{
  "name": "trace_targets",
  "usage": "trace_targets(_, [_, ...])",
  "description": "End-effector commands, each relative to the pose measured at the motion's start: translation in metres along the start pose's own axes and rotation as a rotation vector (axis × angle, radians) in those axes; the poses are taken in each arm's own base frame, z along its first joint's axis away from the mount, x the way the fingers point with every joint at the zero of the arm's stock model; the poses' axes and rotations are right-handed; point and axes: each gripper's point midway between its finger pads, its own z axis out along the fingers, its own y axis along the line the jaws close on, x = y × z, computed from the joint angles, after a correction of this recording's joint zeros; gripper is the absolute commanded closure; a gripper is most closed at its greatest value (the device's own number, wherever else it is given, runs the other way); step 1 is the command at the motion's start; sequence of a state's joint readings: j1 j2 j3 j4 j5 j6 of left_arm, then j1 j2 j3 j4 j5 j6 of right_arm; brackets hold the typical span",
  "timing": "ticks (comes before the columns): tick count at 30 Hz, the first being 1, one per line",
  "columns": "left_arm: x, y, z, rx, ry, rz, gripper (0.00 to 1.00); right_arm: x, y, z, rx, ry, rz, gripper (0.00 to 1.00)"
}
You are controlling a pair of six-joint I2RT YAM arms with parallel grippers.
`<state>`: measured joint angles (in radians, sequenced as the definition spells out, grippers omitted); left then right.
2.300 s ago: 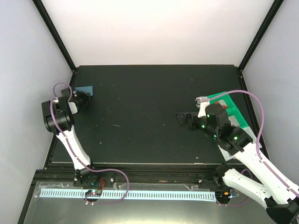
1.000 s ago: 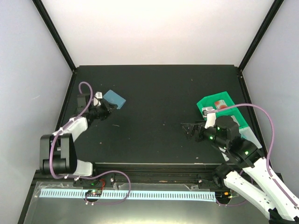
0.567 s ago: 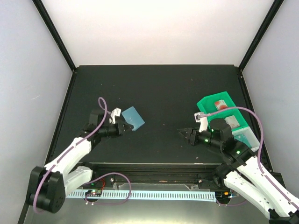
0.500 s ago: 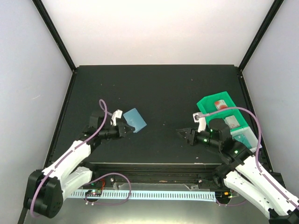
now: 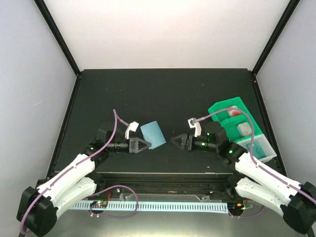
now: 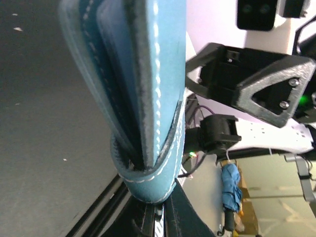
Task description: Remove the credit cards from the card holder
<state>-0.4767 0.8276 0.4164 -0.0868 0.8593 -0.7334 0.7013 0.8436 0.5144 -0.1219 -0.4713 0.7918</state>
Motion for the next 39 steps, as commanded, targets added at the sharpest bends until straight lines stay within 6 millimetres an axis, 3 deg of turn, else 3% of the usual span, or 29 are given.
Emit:
trace_targets(1, [-0.004, -0.041, -0.002, 0.133, 0.014, 0.098, 0.98, -0.011, 0.031, 0.009, -0.123, -0.028, -0.040, 0.32])
trace_targets(7, [0.001, -0.054, -0.003, 0.162, 0.020, 0.111, 0.98, -0.011, 0.035, 0.020, -0.136, -0.011, -0.042, 0.31])
trace_targets(15, [0.003, -0.067, -0.005, 0.197, 0.013, 0.135, 0.98, -0.007, 0.054, 0.027, -0.220, 0.027, -0.044, 0.42])
trace_targets(21, [0.004, -0.068, -0.001, 0.202, 0.022, 0.129, 0.98, -0.006, 0.072, 0.021, -0.321, 0.031, -0.031, 0.65])
trace_targets(28, [0.002, -0.056, 0.002, 0.143, 0.002, 0.105, 0.97, -0.005, 0.069, 0.013, -0.303, 0.006, -0.042, 0.94])
trace_targets(30, [0.002, -0.051, 0.002, 0.117, -0.010, 0.098, 0.86, -0.005, 0.061, 0.012, -0.252, -0.005, -0.051, 0.99])
trace_targets(35, [-0.003, -0.035, -0.002, 0.001, -0.046, 0.087, 0.37, -0.004, 0.015, 0.008, 0.029, -0.016, -0.072, 0.99])
trace_targets(39, [-0.004, -0.022, -0.006, -0.091, -0.063, 0.081, 0.22, -0.006, -0.029, -0.007, 0.319, -0.008, -0.094, 0.99])
